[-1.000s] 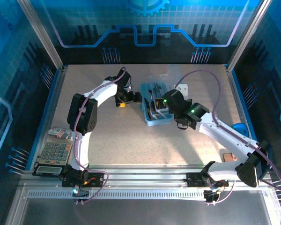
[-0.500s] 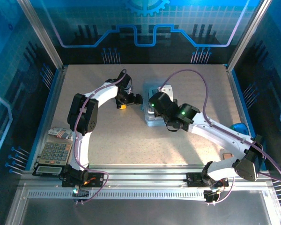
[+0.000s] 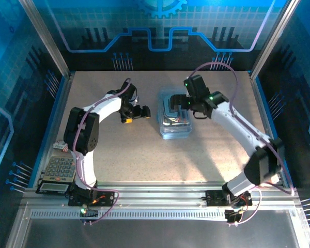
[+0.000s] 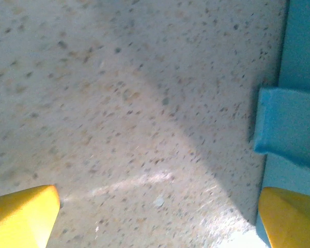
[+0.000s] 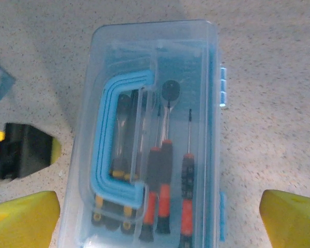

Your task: Pack the tool kit

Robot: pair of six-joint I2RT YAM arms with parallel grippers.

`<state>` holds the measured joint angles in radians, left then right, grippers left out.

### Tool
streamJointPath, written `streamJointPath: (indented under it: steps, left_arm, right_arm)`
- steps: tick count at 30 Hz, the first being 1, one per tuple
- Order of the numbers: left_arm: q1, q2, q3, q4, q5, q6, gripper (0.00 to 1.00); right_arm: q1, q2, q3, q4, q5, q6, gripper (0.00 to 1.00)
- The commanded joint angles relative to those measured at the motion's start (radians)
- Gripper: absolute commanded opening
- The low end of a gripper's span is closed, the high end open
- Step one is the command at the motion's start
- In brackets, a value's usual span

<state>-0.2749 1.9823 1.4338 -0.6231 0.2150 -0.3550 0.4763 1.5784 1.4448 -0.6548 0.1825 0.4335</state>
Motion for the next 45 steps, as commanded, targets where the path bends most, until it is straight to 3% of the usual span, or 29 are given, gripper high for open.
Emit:
streamJointPath:
  steps: [1, 6, 14, 20, 25, 29, 33, 40, 45]
  left_arm:
    - [0.002, -0.072, -0.079, 0.048, 0.003, 0.044, 0.99]
    - [0.0, -0.171, -0.217, 0.147, 0.012, 0.055, 0.99]
    - [-0.018, -0.336, -0.407, 0.338, -0.008, 0.106, 0.99]
    - [-0.067, -0.412, -0.539, 0.504, -0.011, 0.182, 0.99]
    - [-0.131, -0.495, -0.696, 0.716, -0.078, 0.299, 0.99]
    - [-0.167, -0.548, -0.804, 0.852, -0.105, 0.348, 0.99]
    - [-0.201, -0.562, -0.851, 0.886, -0.135, 0.355, 0.99]
    - [-0.283, -0.555, -0.919, 0.947, -0.252, 0.364, 0.99]
    - [-0.387, -0.551, -0.948, 0.966, -0.466, 0.364, 0.99]
  right_arm:
    - [-0.036, 0.12, 0.083, -0.056, -0.192, -0.143, 1.0]
    - [-0.102, 0.256, 0.166, -0.051, -0.281, -0.192, 1.0]
    - [-0.143, 0.327, 0.201, -0.091, -0.218, -0.235, 1.0]
    - [-0.161, 0.394, 0.248, -0.098, -0.304, -0.294, 1.0]
    - [-0.149, 0.466, 0.294, -0.125, -0.404, -0.37, 1.0]
    - [-0.105, 0.486, 0.301, -0.164, -0.372, -0.457, 1.0]
    - [-0.038, 0.505, 0.302, -0.222, -0.334, -0.558, 1.0]
    - [0.054, 0.494, 0.227, -0.259, -0.35, -0.629, 1.0]
    - [0.084, 0.424, 0.127, -0.23, -0.36, -0.6, 1.0]
